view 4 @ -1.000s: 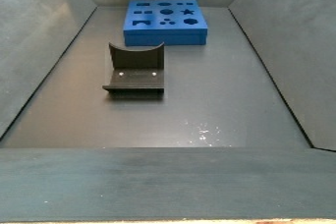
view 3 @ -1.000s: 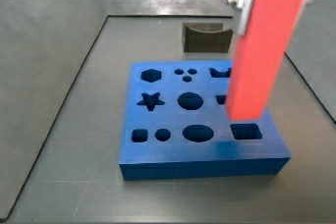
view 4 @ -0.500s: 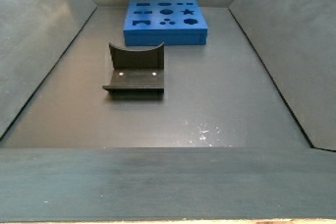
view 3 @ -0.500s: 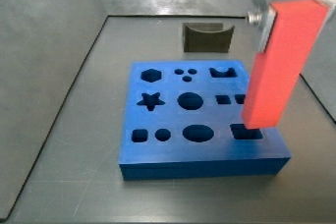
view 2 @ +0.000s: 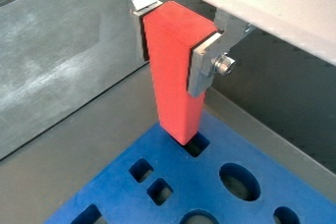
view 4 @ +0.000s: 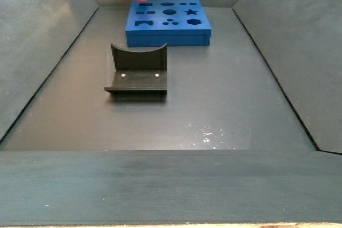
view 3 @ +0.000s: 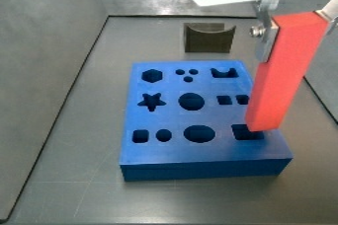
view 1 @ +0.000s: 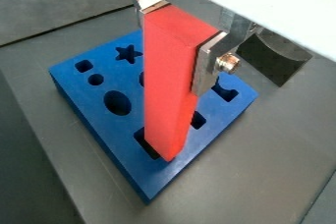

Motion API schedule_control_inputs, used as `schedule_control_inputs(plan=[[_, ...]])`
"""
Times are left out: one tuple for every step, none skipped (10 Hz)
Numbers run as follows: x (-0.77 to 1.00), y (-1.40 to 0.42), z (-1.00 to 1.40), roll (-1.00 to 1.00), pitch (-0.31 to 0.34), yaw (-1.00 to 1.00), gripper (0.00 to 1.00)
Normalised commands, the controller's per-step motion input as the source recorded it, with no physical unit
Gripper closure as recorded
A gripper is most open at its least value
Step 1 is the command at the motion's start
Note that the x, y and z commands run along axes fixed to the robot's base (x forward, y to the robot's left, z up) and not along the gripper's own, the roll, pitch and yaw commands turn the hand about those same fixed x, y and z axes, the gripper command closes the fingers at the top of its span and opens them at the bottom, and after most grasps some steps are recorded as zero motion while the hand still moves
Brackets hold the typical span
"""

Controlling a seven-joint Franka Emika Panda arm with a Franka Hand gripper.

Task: Pick up the rectangle object. Move up. Move to above the board. Insert the rectangle object.
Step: Insert the rectangle object.

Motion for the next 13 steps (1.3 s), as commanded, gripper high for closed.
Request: schedule_control_inputs(plan=[[-0.11,-0.04,-0.18,0.1,-0.197,0.02,1.0],[-0.07,-0.09,-0.22,0.14,-0.149,0.01,1.0],[-0.05,-0.11,-0.26,0.18,-0.117,0.0,1.0],[-0.06,-0.12,-0.3,0.23,-0.1,0.0,1.0],[-0.13,-0.17,-0.35,0.34,-0.063,0.0,1.0],[-0.2,-0.22,-0.35,0.41,-0.029,0.01,1.0],[-0.28,-0.14,-0.36,0.4,-0.051,0.05,1.0],[-0.3,-0.08,-0.25,0.38,0.0,0.06,1.0],[-0.22,-0.01,-0.12,0.27,0.0,0.02,1.0],[-0.07,-0.06,-0.27,0.22,0.0,0.01,1.0],[0.0,-0.11,-0.66,0.24,0.0,0.07,1.0],[0.11,-0.1,-0.86,0.24,0.037,0.13,1.0],[0.0,0.0,-0.03,0.0,0.0,0.0,1.0]])
